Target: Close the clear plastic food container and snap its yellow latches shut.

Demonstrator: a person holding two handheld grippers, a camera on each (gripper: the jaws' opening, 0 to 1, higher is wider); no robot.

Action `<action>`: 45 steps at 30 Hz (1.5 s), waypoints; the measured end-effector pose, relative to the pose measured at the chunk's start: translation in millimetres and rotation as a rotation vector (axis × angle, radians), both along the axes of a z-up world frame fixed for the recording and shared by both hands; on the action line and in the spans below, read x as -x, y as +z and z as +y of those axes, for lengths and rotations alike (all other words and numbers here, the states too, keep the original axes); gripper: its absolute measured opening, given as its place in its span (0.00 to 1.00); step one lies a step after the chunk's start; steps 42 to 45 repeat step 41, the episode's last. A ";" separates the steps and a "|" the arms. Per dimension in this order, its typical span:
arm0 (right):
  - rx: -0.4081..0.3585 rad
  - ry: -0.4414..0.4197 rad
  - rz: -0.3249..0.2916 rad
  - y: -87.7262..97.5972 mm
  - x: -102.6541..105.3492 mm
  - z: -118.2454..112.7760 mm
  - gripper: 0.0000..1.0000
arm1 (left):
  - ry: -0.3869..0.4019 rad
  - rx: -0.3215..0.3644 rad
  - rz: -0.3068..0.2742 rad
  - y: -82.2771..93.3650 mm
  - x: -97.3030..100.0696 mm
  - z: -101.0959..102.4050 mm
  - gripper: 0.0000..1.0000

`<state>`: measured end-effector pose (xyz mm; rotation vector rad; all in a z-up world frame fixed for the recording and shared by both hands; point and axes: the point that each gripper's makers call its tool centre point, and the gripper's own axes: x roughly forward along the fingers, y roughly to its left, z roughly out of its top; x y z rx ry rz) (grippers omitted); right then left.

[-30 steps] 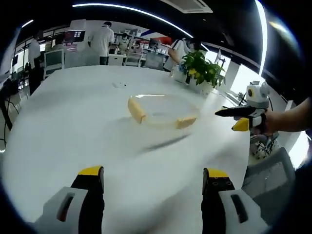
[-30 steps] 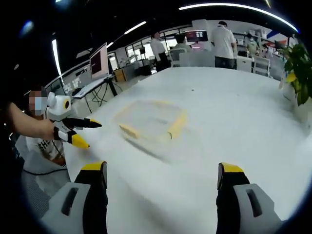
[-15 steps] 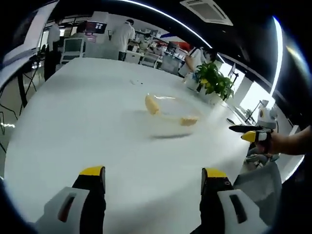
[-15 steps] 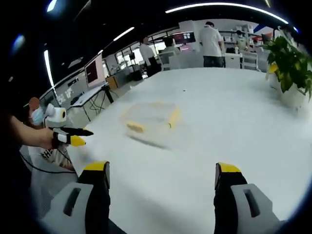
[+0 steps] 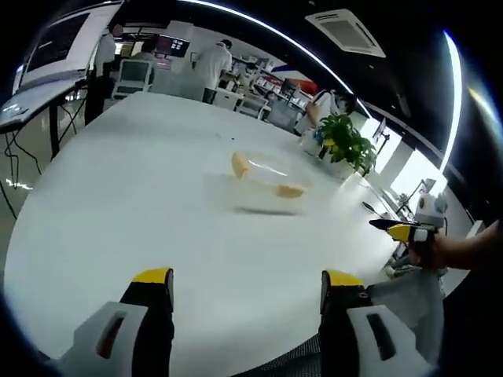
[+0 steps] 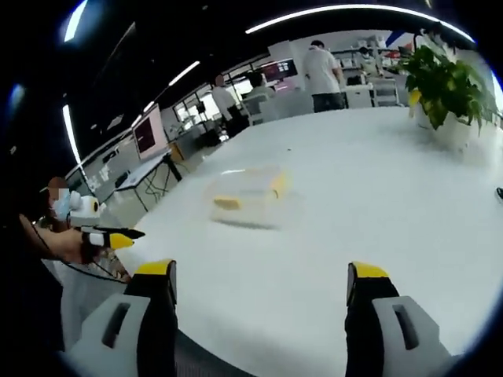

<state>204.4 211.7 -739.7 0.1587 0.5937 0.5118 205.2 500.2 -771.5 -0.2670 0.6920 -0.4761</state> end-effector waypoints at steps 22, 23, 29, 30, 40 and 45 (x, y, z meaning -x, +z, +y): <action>0.044 0.021 -0.098 4.1 3.3 16.2 0.84 | -0.011 -0.135 -0.155 12.6 -2.9 -0.2 0.69; 0.029 0.019 -0.101 4.8 2.2 15.9 0.85 | -0.016 -0.133 -0.153 12.1 -2.9 -1.1 0.69; 0.079 0.063 -0.085 -2.9 6.0 21.8 0.84 | -0.022 -0.131 -0.136 9.3 -2.6 -2.2 0.69; 0.093 0.080 -0.088 -4.2 7.4 24.3 0.84 | -0.015 -0.129 -0.138 9.8 -3.3 -1.3 0.69; 0.144 0.124 -0.057 -15.8 14.3 25.8 0.79 | -0.065 -0.152 -0.125 4.5 2.0 -9.1 0.68; 0.145 0.123 -0.055 -16.1 15.0 25.5 0.79 | -0.066 -0.155 -0.125 4.2 2.4 -9.0 0.68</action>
